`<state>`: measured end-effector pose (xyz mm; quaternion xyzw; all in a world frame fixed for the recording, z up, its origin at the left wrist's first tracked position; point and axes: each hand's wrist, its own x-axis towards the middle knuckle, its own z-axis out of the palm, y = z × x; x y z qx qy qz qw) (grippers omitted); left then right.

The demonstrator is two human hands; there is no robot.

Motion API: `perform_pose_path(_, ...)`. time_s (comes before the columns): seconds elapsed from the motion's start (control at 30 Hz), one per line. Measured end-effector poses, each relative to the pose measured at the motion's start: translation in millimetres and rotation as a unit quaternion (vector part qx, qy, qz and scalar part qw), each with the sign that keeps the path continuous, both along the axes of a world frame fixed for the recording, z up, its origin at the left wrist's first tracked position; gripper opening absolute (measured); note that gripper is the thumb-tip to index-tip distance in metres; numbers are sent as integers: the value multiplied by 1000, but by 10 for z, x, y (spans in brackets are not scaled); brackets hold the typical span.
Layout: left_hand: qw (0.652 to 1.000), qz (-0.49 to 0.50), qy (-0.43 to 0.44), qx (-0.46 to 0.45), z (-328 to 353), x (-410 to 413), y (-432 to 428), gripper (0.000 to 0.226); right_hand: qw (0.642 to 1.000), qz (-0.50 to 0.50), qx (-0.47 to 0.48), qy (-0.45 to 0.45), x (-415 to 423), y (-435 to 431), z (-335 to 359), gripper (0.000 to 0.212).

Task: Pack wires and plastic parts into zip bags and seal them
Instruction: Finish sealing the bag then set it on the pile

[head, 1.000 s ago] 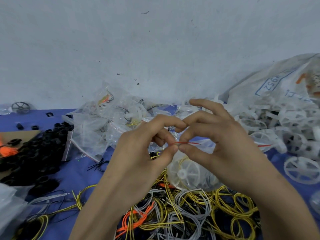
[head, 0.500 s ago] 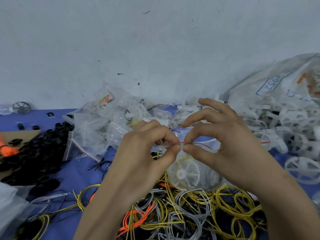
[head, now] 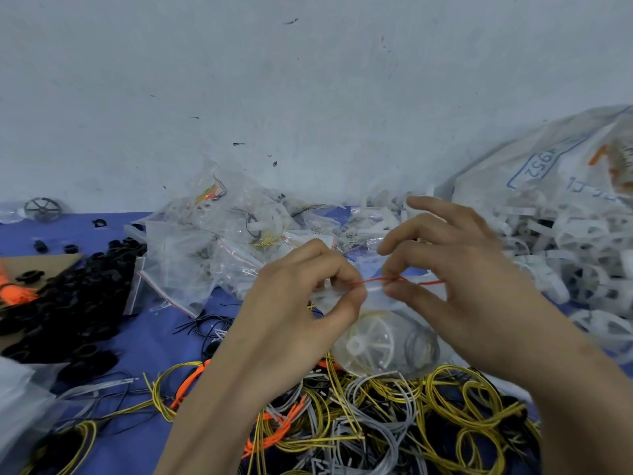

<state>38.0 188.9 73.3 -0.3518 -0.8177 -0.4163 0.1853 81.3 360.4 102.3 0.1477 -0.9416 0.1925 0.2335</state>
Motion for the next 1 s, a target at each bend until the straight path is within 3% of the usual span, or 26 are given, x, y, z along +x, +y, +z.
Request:
perform_pose_path(0.4,999,-20,13,-39,-15,2,-23,10,999,15,34,-28,-15,-27,-19,23)
perform_pose_path(0.7,996,-53,14,-65,-10,13,-48,10,996,47,48,-55,9,11,21,25)
perform_pose_path(0.87,995,-75,-27,-65,-12,-14,-110,10,992,54,30,-108,-9,23,15,14)
perform_pose_path(1.0,994,-78,-39,-65,-9,23,-90,9,992,91,14,-87,-21,78,-26,14)
